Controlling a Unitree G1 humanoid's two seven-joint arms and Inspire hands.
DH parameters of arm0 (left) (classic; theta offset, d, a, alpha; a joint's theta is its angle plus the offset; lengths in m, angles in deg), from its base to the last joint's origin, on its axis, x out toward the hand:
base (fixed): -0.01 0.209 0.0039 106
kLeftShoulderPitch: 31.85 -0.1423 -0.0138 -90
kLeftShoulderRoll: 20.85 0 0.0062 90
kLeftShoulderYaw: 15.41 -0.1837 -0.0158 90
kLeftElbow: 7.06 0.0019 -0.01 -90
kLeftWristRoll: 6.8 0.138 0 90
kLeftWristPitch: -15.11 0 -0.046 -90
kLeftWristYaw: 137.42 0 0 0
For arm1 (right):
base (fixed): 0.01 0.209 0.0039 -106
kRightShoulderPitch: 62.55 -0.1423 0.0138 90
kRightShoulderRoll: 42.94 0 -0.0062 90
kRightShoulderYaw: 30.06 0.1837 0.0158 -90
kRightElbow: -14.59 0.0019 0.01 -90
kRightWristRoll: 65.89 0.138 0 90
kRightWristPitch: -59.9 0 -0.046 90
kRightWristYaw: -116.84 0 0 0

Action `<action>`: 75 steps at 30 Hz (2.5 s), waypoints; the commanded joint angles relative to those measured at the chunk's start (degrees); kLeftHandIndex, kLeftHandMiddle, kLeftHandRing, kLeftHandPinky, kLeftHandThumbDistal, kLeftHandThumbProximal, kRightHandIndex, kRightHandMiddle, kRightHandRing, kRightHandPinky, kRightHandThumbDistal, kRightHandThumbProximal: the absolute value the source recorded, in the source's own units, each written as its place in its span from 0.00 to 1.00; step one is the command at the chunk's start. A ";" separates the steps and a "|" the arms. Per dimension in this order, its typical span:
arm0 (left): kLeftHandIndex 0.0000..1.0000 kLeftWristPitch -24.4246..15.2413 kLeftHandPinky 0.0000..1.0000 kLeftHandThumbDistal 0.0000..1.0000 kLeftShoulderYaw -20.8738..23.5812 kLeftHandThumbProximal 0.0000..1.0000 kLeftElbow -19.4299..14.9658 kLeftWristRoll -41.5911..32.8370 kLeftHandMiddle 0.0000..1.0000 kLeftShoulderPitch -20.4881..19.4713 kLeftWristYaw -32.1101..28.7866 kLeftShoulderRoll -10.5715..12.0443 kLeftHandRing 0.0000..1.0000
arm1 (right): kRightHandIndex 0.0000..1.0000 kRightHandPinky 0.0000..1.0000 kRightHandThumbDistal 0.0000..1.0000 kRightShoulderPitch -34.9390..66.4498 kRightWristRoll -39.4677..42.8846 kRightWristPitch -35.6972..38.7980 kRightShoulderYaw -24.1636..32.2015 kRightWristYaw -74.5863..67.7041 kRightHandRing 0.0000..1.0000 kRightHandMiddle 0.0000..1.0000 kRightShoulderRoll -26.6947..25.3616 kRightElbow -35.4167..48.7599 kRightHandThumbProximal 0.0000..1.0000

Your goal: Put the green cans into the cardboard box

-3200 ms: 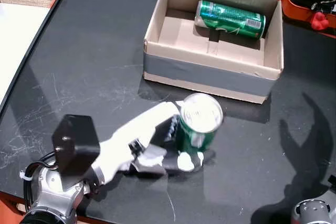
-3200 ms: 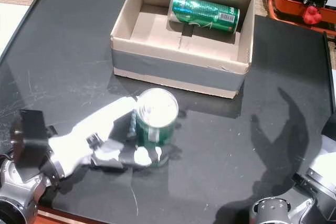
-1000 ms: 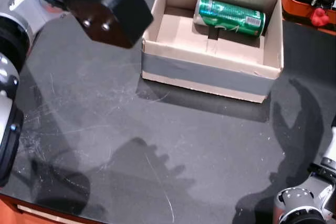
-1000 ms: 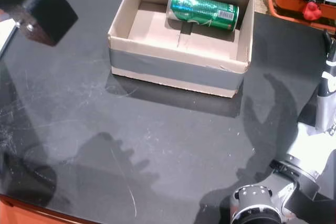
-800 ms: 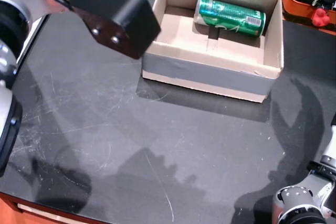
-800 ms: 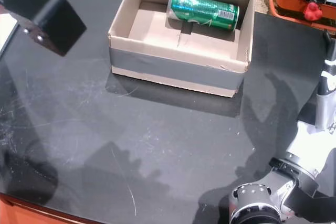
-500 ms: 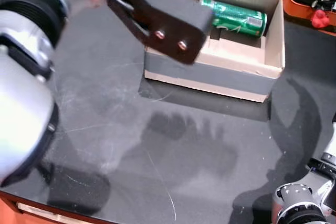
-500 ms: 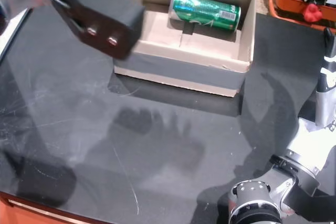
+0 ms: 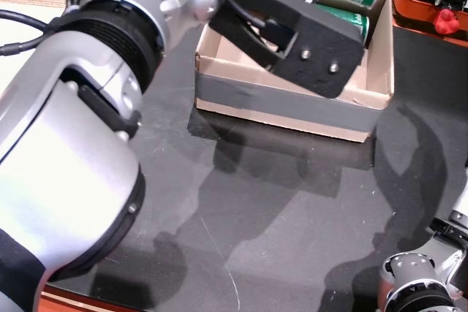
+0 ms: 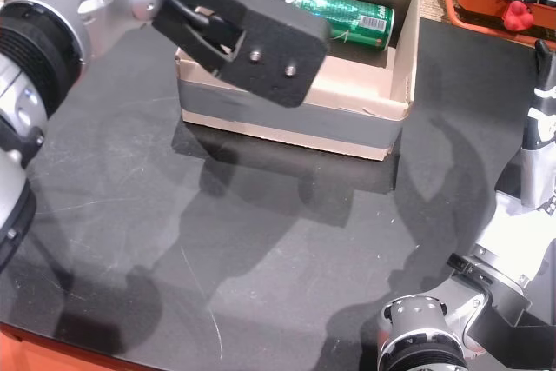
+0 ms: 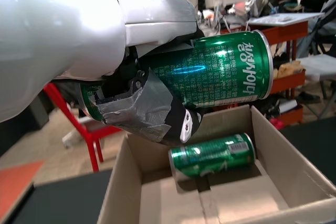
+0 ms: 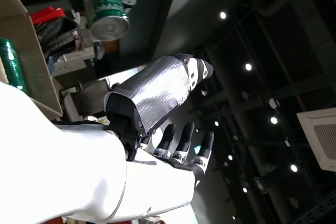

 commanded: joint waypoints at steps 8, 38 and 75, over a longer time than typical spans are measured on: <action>0.43 2.06 0.49 0.24 1.02 0.00 -0.23 -2.17 0.46 -1.81 -5.80 0.59 0.48 | 0.60 0.71 0.89 -2.45 3.56 0.01 1.03 2.87 0.68 0.66 6.13 0.99 0.86; 1.00 4.94 0.92 1.00 2.18 0.26 -0.56 -2.19 1.00 -0.63 -11.75 -2.13 1.00 | 0.54 0.67 0.93 -2.48 5.78 -0.26 1.37 3.83 0.66 0.64 4.75 0.95 0.86; 1.00 -14.26 1.00 0.03 73.38 1.00 -73.20 -125.30 1.00 -75.60 -57.82 5.64 1.00 | 0.58 0.71 0.89 -1.09 4.55 -10.77 5.47 7.58 0.70 0.67 -8.05 -2.85 0.90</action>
